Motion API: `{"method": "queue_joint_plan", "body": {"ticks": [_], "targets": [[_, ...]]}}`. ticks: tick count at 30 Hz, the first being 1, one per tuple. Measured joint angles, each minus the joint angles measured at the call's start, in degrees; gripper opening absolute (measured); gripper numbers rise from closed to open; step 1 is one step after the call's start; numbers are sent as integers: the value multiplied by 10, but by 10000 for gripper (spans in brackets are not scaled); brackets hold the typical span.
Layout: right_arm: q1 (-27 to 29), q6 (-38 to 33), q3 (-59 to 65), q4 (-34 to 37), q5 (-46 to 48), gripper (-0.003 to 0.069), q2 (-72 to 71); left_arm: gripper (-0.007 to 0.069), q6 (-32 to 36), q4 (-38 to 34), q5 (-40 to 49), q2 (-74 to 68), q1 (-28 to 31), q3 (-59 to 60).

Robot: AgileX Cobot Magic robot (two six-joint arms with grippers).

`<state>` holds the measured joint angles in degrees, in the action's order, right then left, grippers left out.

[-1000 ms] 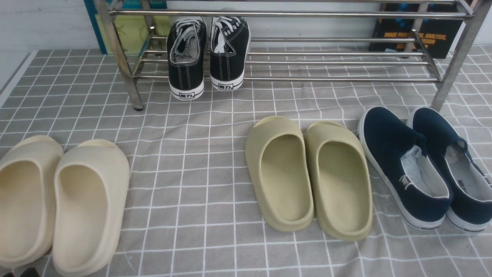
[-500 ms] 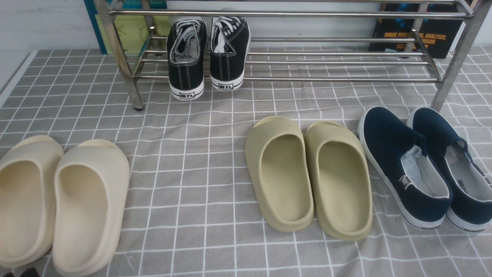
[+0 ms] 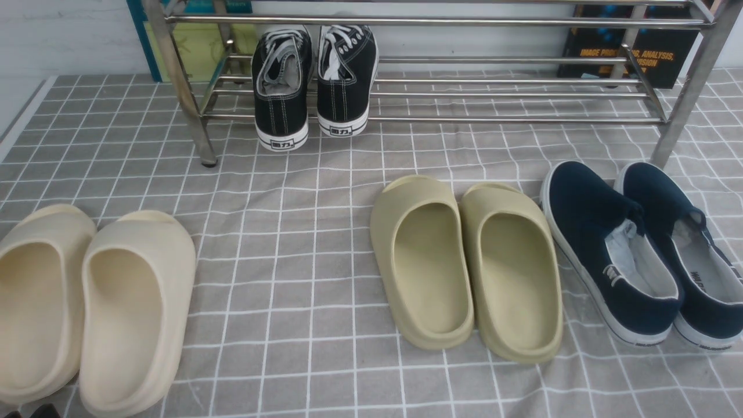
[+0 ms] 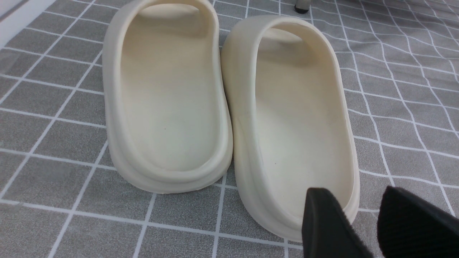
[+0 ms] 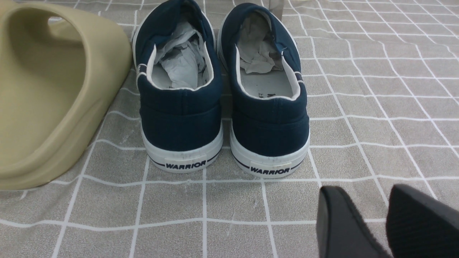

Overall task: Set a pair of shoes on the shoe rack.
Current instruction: Use the right arm to grab the shoe closest to it

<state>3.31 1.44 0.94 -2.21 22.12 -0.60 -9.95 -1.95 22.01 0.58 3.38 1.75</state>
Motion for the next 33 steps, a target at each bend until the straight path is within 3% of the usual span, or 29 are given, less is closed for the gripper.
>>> {"method": "queue_joint_plan", "body": {"ticks": [33], "targets": [[0, 0, 0, 7, 0, 239, 0, 238, 0, 0, 0, 0, 0, 0]]}}
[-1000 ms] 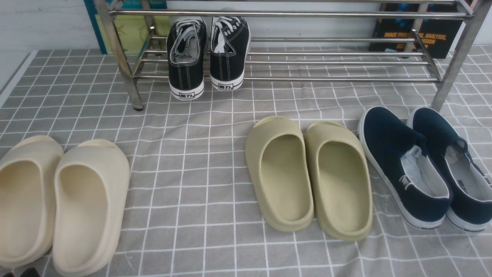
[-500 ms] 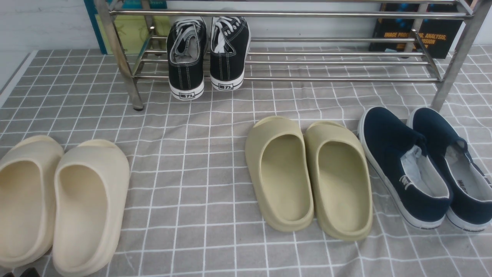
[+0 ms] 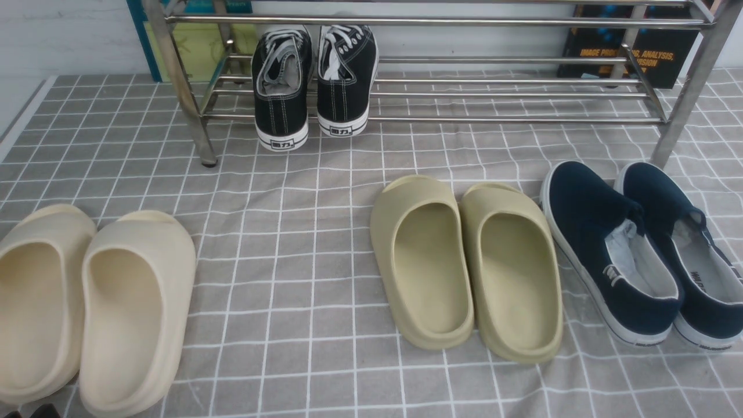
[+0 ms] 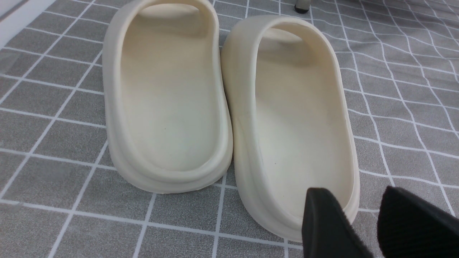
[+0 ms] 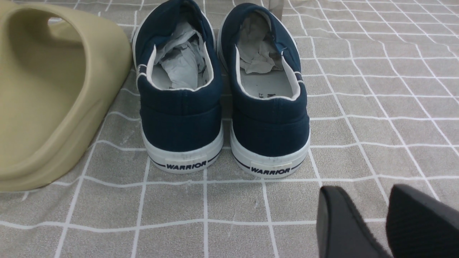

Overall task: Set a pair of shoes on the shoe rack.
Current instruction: Use the right arm to grab the shoe closest to it

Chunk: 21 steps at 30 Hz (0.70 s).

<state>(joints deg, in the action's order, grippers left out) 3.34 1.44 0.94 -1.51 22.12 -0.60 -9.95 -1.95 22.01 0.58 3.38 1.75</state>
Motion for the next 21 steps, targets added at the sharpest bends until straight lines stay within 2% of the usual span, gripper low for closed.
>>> {"method": "queue_joint_plan", "body": {"ticks": [10, 12, 14, 15, 16, 17, 18, 21], "targets": [[0, 4, 0, 58, -1, 239, 0, 238, 0, 0, 0, 0, 0, 0], [0, 22, 0, 99, -1, 239, 0, 238, 0, 0, 0, 0, 0, 0], [0, 80, 1, 209, 1, 239, 0, 238, 0, 0, 0, 0, 0, 0], [0, 85, 1, 219, 1, 239, 0, 238, 0, 0, 0, 0, 0, 0], [0, 107, 2, 259, 2, 239, 0, 238, 0, 0, 0, 0, 0, 0], [0, 144, 3, 337, 2, 239, 0, 238, 0, 0, 0, 0, 0, 0], [0, 166, 5, 378, 3, 239, 0, 238, 0, 0, 0, 0, 0, 0], [0, 195, 5, 446, -3, 239, 0, 238, 0, 0, 0, 0, 0, 0]]}}
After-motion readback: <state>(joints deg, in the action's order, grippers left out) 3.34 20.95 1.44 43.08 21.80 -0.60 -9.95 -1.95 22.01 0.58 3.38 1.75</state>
